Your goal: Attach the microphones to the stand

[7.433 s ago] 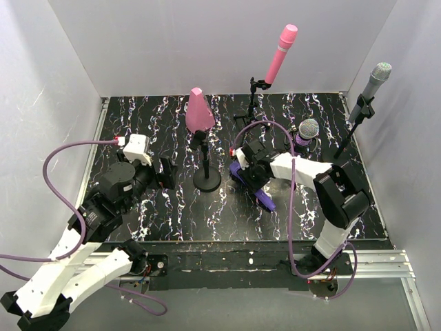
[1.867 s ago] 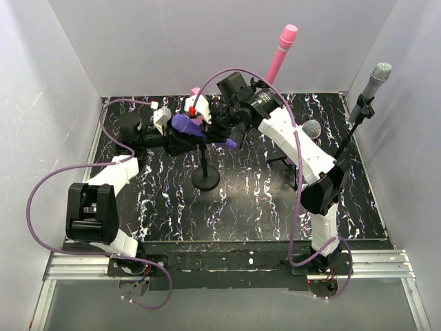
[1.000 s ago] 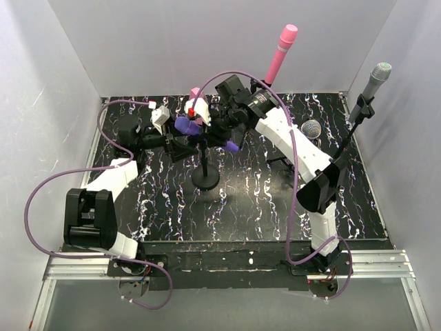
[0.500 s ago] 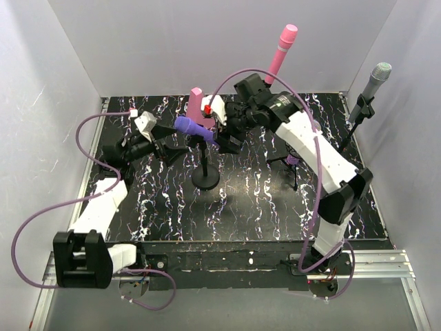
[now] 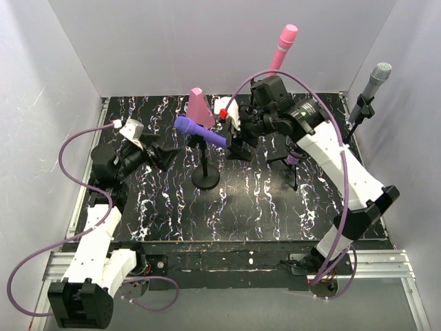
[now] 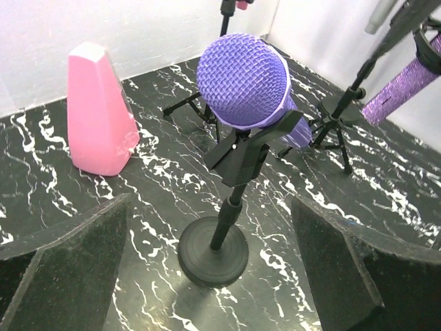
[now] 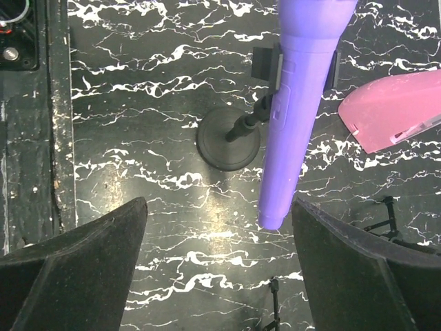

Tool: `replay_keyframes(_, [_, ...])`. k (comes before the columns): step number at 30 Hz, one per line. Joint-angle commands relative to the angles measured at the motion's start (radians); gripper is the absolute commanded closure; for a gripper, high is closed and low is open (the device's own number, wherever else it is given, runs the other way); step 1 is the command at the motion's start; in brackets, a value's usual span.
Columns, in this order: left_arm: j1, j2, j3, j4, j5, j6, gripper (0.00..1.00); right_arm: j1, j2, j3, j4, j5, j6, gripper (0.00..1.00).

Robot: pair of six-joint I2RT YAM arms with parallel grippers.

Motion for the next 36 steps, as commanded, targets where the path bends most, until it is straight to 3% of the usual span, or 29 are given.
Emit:
replay_keyframes(1, [0.002,-0.074,-0.014,-0.117,-0.132,-0.141,0.02,0.001,-0.134,-0.007,-0.017,-0.047,0.000,0.06])
replay_keyframes(6, [0.003,-0.102,0.029,-0.264,-0.141,-0.201,0.02,-0.079,-0.235,-0.019,-0.002,-0.068,0.081,0.02])
replay_keyframes(12, [0.002,-0.127,0.032,-0.343,-0.108,-0.270,0.02,-0.419,-0.352,-0.009,0.076,-0.466,0.336,0.05])
replay_keyframes(17, [0.002,-0.130,0.015,-0.341,-0.077,-0.325,0.02,-0.639,-0.455,-0.071,0.144,-0.512,0.487,0.05])
replay_keyframes(21, [0.000,-0.122,0.014,-0.358,-0.058,-0.336,0.02,-0.820,-0.544,-0.185,0.257,-0.399,0.655,0.04])
replay_keyframes(24, [-0.005,-0.134,0.014,-0.384,-0.065,-0.325,0.02,-0.897,-0.606,-0.220,0.271,-0.209,0.755,0.03])
replay_keyframes(33, [-0.028,-0.148,0.006,-0.464,-0.107,-0.293,0.02,-0.941,-0.760,-0.324,0.224,0.358,0.778,0.02])
replay_keyframes(36, [-0.038,-0.151,0.047,-0.551,-0.188,-0.230,0.02,-0.957,-0.826,-0.410,0.227,0.427,0.743,0.02])
